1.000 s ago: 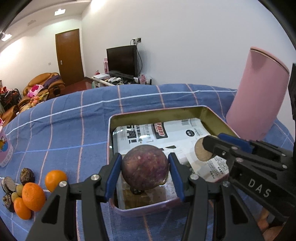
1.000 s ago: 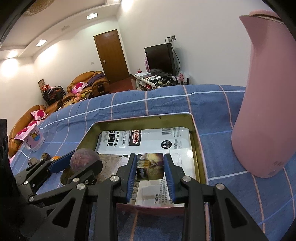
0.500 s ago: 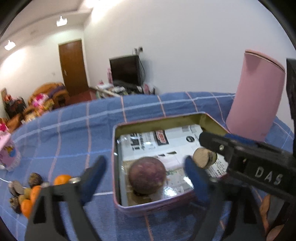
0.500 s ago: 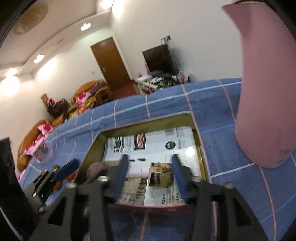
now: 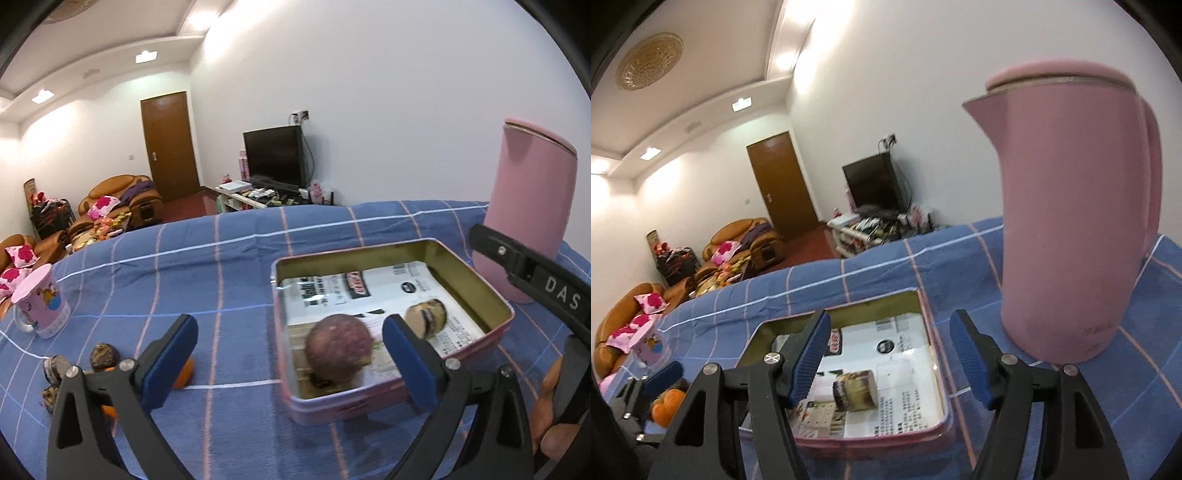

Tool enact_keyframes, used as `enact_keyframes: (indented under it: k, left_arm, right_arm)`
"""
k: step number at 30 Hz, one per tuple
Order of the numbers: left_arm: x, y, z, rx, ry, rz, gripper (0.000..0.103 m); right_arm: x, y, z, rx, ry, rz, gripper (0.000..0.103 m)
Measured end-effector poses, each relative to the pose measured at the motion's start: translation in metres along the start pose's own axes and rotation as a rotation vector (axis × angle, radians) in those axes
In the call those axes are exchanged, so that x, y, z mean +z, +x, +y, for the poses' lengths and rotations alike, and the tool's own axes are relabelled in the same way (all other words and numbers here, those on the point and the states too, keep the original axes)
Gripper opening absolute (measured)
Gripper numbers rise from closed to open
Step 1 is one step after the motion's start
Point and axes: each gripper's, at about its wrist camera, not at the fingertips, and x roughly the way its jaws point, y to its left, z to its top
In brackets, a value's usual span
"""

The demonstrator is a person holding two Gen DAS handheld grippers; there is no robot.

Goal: Organize fruits
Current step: 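Move purple fruit into the tin with left tool while right tool moves the roll, then grasp a brown round fruit with the left tool while the right tool grasps an orange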

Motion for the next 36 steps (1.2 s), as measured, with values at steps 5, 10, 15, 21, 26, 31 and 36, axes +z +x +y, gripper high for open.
enact_keyframes:
  k: [5,10,15,21,26,31,36]
  left_arm:
    - [-0.003,-0.002,0.015,0.02,-0.02,0.005,0.102]
    - [-0.007,-0.004,0.034,0.035,-0.044,0.012,0.102]
    - [-0.012,-0.007,0.057,0.059,-0.063,0.022,0.102]
    - [-0.019,-0.01,0.09,0.078,-0.108,0.044,0.102]
    - [-0.026,-0.011,0.115,0.096,-0.14,0.067,0.102]
    - [-0.034,-0.014,0.145,0.137,-0.164,0.083,0.102]
    - [-0.039,-0.014,0.182,0.179,-0.193,0.104,0.102]
  right_arm:
    - [-0.003,0.001,0.009,-0.012,-0.033,-0.003,0.068]
    - [-0.006,0.0,0.011,-0.026,-0.004,0.006,0.068]
    - [-0.016,0.001,0.02,0.004,0.037,0.047,0.068]
    - [-0.025,-0.002,0.047,0.044,0.013,0.061,0.068]
    - [-0.034,-0.004,0.074,0.084,-0.019,0.082,0.068]
    - [-0.041,-0.004,0.104,0.13,-0.073,0.1,0.068]
    - [-0.051,0.003,0.14,0.189,-0.146,0.15,0.068]
